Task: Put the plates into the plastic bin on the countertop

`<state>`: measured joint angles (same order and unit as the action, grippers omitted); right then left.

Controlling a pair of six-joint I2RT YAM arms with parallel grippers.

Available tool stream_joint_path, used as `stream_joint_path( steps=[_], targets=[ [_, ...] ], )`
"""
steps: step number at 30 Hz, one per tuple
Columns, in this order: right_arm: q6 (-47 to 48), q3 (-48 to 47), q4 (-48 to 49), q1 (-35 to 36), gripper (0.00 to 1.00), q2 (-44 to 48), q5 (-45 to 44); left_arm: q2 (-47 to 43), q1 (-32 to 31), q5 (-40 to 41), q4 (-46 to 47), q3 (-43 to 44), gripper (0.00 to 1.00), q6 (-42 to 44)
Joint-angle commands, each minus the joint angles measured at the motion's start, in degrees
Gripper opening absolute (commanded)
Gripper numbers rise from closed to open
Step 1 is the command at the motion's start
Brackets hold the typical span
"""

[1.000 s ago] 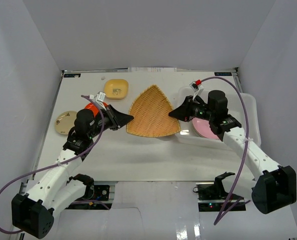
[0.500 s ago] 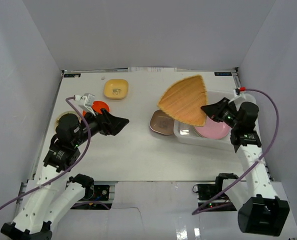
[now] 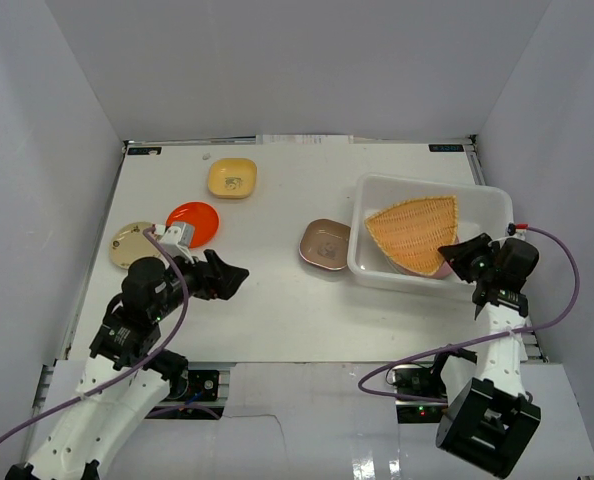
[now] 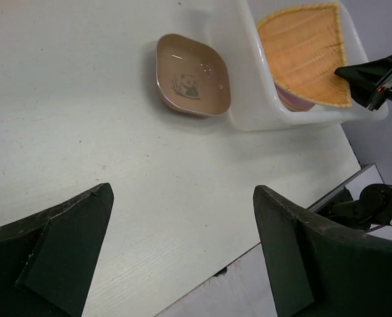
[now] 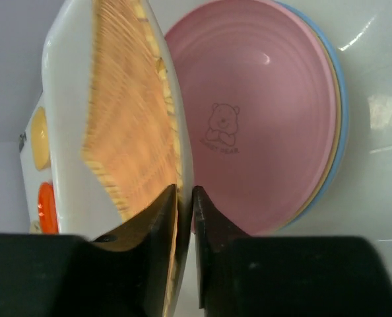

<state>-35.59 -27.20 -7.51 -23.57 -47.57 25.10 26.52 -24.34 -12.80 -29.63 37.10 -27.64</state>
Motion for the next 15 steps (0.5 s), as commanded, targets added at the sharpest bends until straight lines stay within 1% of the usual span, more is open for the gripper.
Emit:
stream_joint_path(
  steps=[1,2,3,5,7,8,9,12,13,14,15],
  targets=[
    [0.3,-0.3,2.7,-0.2,0.37,0.1,-2.3,-1.5,-0.8,2.0,0.9,0.4,0.98,0.7],
    [0.5,-0.6,2.5,-0.2,0.48,0.2,-2.4,-1.6,-1.0,2.0,0.9,0.3,0.98,0.7],
    [0.7,-1.0,1.5,-0.2,0.71,0.6,-3.3,-1.7,-0.9,2.2,0.8,0.3,0.98,0.6],
    [1.2,-2.8,0.6,-0.2,0.89,1.3,-3.4,-1.7,-1.0,3.0,0.6,0.3,0.98,0.3],
    [1.8,-5.6,-1.2,-0.1,0.98,3.0,-3.6,-1.5,-0.9,3.1,0.6,0.3,0.98,0.3],
    [1.9,-5.7,-1.5,0.1,0.98,3.5,-3.5,-1.4,-0.9,3.1,0.5,0.3,0.98,0.3],
    [2.2,-7.7,-2.0,1.1,0.98,4.7,-3.6,-0.9,-0.9,3.1,0.5,0.3,0.98,0.3],
    [2.8,-10.9,-2.6,4.7,0.98,5.9,-3.9,0.4,-0.8,3.7,0.6,0.4,0.98,0.1],
    [2.9,-11.6,-2.3,9.5,0.98,5.7,-4.1,1.3,-0.8,4.1,0.6,0.4,0.98,0.1],
    [3.5,-12.3,-1.6,12.7,0.95,5.0,-6.5,1.9,-0.8,5.2,0.6,0.5,0.98,0.0],
    [4.2,-14.0,-1.5,21.2,0.93,4.0,-8.7,2.3,-0.7,6.0,0.8,0.7,0.98,-0.7]
  ],
)
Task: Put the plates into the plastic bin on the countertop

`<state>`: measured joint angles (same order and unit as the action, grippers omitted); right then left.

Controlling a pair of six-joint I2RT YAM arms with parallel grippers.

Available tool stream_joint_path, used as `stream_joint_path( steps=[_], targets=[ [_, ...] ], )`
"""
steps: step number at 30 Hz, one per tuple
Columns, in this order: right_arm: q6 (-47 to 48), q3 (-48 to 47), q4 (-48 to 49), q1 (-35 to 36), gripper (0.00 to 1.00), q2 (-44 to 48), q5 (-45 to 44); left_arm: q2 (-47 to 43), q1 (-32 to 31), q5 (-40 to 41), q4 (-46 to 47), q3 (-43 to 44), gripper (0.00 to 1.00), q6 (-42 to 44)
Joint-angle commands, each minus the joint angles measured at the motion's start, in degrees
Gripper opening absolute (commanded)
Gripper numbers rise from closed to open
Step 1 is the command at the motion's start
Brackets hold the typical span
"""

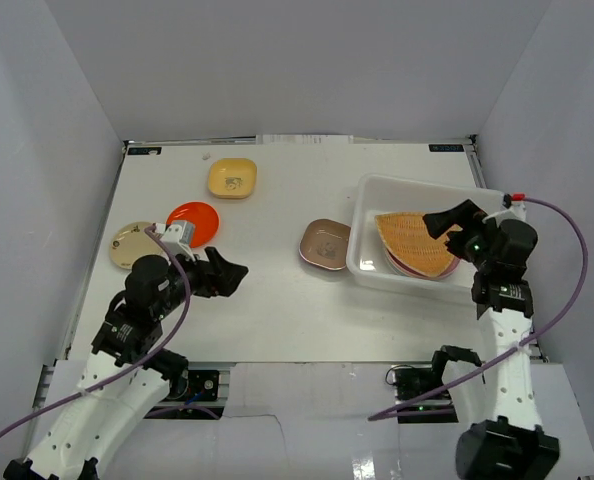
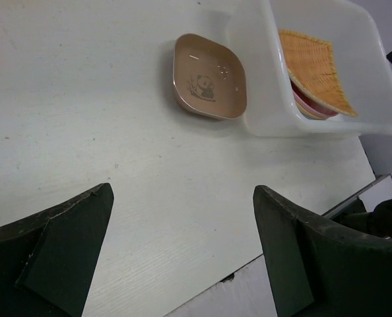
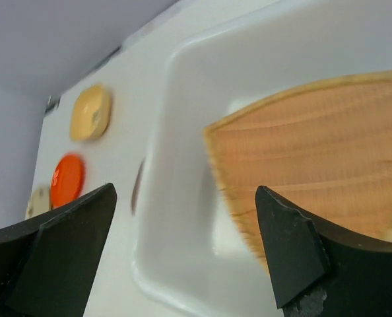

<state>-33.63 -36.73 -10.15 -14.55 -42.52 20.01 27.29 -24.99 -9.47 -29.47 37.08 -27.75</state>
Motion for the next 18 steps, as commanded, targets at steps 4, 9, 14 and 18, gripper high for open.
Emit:
stream_joint_path(
  steps=[4,9,14,18],
  targets=[
    [8.9,-10.9,-0.2,36.0,0.74,-9.4,-15.9,5.2,-0.1,6.7,1.7,2.0,0.94,-3.4],
    [23.2,-22.8,-5.6,54.2,0.54,-27.2,-24.8,7.4,-0.1,13.7,6.0,4.4,0.89,-5.4],
    [31.3,-33.9,-11.8,58.9,0.74,-45.6,-24.4,14.9,0.1,20.8,6.5,7.4,0.81,-6.9],
    [33.3,-36.0,-13.7,59.5,0.72,-53.4,-22.6,21.6,0.8,20.8,7.7,9.0,0.76,-8.3]
  ],
)
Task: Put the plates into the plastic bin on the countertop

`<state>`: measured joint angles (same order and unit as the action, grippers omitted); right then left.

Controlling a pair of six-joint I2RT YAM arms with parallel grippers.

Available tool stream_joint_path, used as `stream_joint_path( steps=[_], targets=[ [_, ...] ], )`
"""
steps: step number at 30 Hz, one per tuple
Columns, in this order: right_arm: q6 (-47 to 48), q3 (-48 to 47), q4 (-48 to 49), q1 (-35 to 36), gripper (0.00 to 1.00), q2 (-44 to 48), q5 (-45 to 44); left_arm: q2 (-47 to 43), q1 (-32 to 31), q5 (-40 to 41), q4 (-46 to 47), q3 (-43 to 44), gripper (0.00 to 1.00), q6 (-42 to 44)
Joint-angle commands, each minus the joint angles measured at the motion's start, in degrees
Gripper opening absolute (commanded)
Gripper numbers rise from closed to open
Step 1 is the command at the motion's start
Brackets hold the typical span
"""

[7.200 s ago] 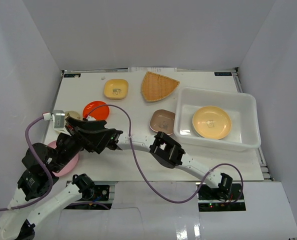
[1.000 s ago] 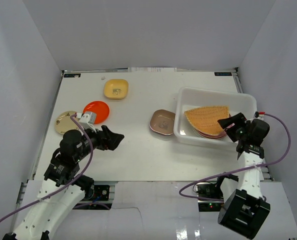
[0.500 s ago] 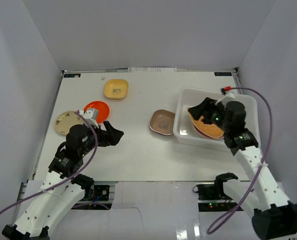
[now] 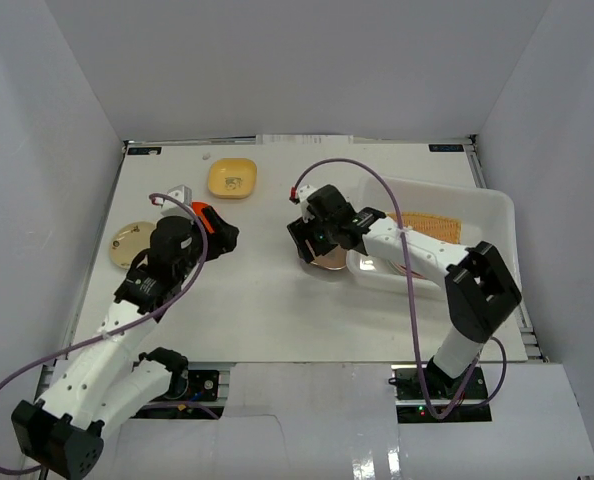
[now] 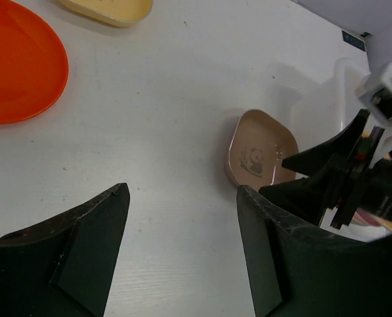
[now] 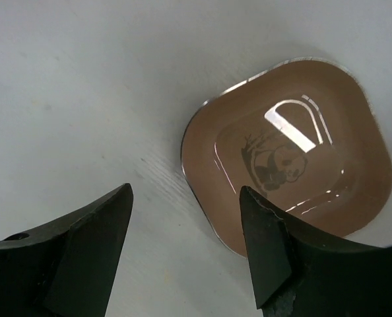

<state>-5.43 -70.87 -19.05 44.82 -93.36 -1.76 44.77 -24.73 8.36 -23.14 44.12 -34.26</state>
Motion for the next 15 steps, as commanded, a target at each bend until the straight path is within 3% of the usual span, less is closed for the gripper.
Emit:
stream_joint_path(
  steps=[1,6,9,12,13,15],
  targets=[
    [7.3,-2.1,-4.9,0.1,0.72,-3.6,-0.6,5.5,0.8,3.1,1.4,2.4,0.76,-2.0],
    [9.4,0.6,-3.1,0.2,0.69,-6.7,2.5,12.0,5.1,0.5,5.5,3.5,0.74,-5.9],
    [9.7,1.6,-0.8,0.8,0.62,-8.8,4.6,17.0,7.0,0.3,9.2,4.2,0.72,-7.8],
    [10.6,0.8,-0.1,1.1,0.5,-11.5,4.4,23.7,9.7,-2.0,10.9,6.5,0.71,-9.9],
    [11.3,0.5,-0.1,1.4,0.39,-12.5,4.3,26.3,11.2,-3.6,12.0,6.9,0.71,-10.9],
    [12.1,-0.1,0.2,1.9,0.34,-12.9,5.3,28.4,12.9,-5.8,13.3,7.5,0.7,-11.6]
  ],
)
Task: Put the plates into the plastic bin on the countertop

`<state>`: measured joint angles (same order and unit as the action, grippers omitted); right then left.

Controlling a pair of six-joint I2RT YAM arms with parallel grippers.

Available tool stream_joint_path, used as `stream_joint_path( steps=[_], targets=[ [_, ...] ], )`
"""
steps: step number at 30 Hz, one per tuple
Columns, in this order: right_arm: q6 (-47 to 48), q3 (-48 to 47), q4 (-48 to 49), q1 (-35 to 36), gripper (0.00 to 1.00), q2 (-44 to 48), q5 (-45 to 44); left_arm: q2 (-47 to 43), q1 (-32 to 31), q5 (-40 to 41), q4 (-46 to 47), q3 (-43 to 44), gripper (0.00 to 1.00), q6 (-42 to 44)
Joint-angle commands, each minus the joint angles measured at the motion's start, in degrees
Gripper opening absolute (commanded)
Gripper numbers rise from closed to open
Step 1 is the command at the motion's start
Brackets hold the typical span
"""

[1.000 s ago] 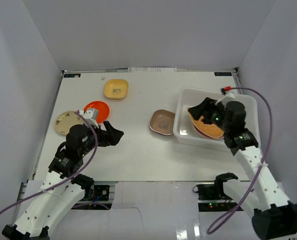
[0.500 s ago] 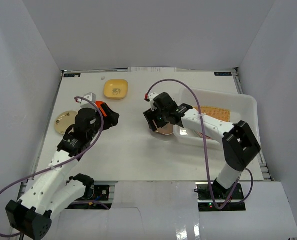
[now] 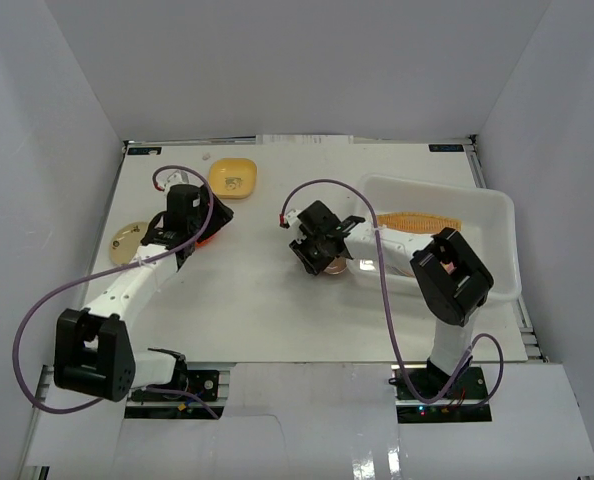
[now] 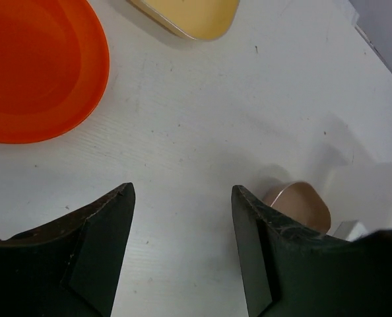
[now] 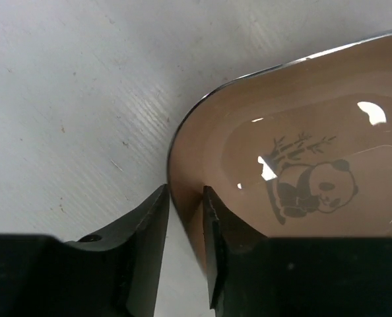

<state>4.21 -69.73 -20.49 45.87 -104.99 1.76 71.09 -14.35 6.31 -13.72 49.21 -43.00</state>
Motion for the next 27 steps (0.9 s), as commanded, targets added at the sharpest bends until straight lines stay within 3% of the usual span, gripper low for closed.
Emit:
stream_joint_path(
  steps=[1,9,14,19,27],
  targets=[
    [2.7,-1.5,1.8,1.0,0.32,-1.3,2.3,4.0,4.0,-4.5,4.2,2.7,0.7,-3.7],
    [3.4,-7.2,4.0,4.5,0.1,3.9,2.8,13.5,9.2,-9.2,7.9,7.6,0.76,-6.6],
    [1.9,-11.9,8.0,5.6,0.08,12.0,3.2,20.3,9.3,-10.1,8.2,13.4,0.8,-6.8],
    [0.6,-10.1,11.2,5.6,0.08,21.9,-0.4,27.9,9.3,-10.0,8.1,18.2,0.8,-6.7],
    [-1.1,3.2,4.7,1.8,0.08,35.6,-33.1,37.2,8.2,-10.5,7.7,25.8,0.78,-7.5]
  ],
)
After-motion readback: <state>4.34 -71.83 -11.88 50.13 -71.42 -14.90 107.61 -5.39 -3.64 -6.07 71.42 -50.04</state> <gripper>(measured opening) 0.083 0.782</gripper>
